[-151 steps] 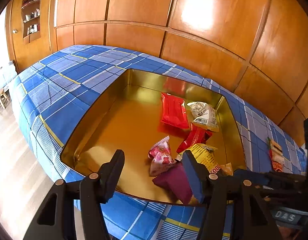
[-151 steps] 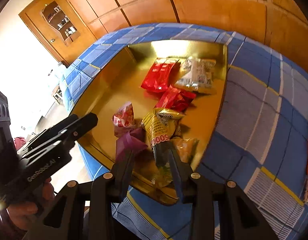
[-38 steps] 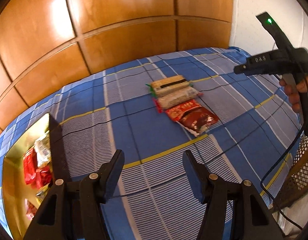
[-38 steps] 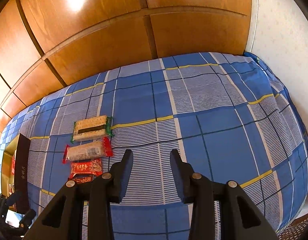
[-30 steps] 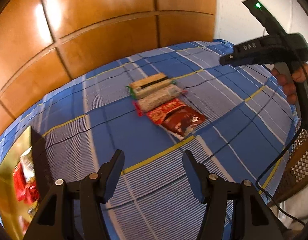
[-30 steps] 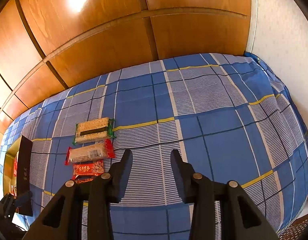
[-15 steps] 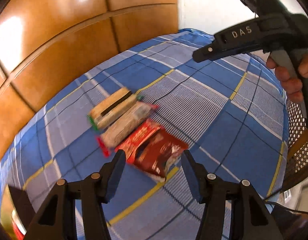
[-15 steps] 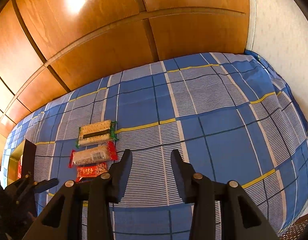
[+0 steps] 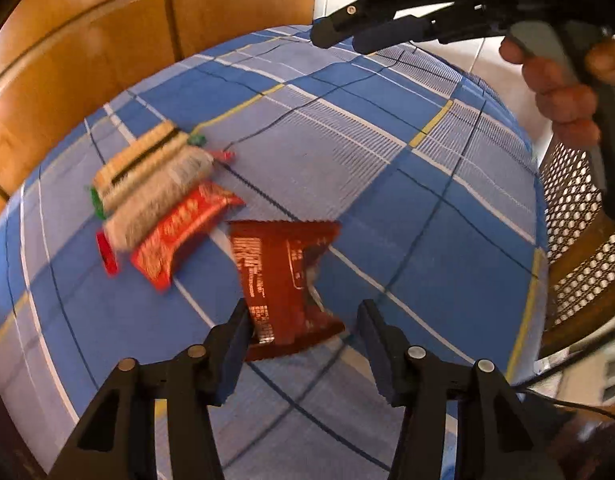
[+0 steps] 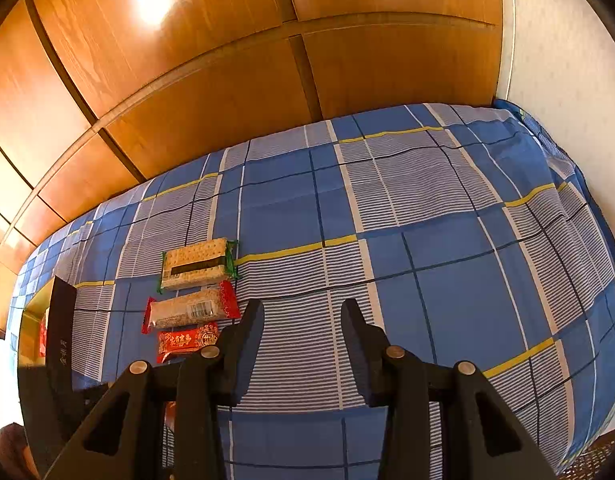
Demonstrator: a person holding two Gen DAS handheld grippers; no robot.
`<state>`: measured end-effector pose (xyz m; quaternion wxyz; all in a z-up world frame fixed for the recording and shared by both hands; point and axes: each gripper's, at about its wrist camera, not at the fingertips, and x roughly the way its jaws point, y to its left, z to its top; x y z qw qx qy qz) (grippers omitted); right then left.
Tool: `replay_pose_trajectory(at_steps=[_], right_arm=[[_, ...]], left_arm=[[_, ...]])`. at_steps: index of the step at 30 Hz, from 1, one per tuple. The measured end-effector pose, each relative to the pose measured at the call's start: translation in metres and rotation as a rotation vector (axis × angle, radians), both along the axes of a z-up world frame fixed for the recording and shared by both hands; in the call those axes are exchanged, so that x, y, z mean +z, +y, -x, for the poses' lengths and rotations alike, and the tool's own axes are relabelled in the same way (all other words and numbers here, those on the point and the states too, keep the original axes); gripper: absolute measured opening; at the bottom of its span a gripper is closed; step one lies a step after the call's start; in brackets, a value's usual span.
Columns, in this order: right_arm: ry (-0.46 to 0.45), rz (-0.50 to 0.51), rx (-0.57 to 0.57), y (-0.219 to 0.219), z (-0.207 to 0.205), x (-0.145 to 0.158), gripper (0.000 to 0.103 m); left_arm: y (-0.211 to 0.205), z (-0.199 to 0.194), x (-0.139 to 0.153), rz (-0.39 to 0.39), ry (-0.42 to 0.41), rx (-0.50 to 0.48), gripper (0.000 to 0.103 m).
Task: Organize snacks
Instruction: 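Grasp the dark red chocolate packet with the left gripper, then lift the dark red chocolate packet with the left gripper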
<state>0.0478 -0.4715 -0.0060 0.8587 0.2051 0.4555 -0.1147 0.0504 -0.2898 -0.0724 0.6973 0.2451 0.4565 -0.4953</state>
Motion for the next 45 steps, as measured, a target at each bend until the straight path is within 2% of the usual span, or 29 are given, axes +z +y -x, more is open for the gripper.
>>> replay_pose_trajectory(at_steps=[8,13,14,15,16,19,21,28,32,36,41,43,45], right_arm=[[0.018,0.010,-0.010,-0.001,0.000,-0.003,0.040],[0.033,0.010,-0.009,-0.002,-0.001,-0.006,0.040],[0.037,0.011,-0.006,-0.001,-0.001,-0.007,0.040],[0.041,0.014,-0.001,0.000,-0.002,-0.008,0.040],[0.044,0.018,0.003,0.000,-0.003,-0.009,0.040],[0.046,0.020,0.042,0.007,-0.005,-0.011,0.040],[0.043,0.018,0.089,0.015,-0.007,-0.011,0.040],[0.072,0.005,0.371,0.073,-0.017,-0.022,0.040],[0.085,-0.007,0.490,0.109,-0.028,-0.027,0.040],[0.088,-0.040,0.521,0.130,-0.060,-0.031,0.040],[0.185,-0.037,0.526,0.142,-0.098,-0.054,0.041],[0.184,-0.030,0.524,0.143,-0.098,-0.057,0.040],[0.201,-0.105,0.520,0.140,-0.092,-0.056,0.040]], left_arm=[[-0.010,-0.017,0.005,0.008,-0.002,0.115,0.056],[-0.020,-0.020,-0.006,-0.002,0.006,0.179,0.055],[-0.020,-0.020,-0.006,-0.001,0.004,0.183,0.053],[-0.016,-0.019,-0.006,0.001,-0.009,0.202,0.037],[-0.011,-0.019,-0.005,0.007,-0.007,0.211,0.028],[0.013,-0.018,-0.002,0.040,0.025,0.255,0.023],[0.035,-0.013,-0.001,0.047,0.021,0.288,0.023],[0.128,0.014,-0.003,0.103,-0.005,0.406,0.025],[0.157,0.022,-0.005,0.144,0.010,0.463,0.025],[0.158,0.022,-0.007,0.161,0.015,0.479,0.025],[0.166,0.022,-0.008,0.201,0.042,0.505,0.026],[0.166,0.022,-0.008,0.208,0.043,0.508,0.026],[0.166,0.022,-0.008,0.211,0.047,0.512,0.026]])
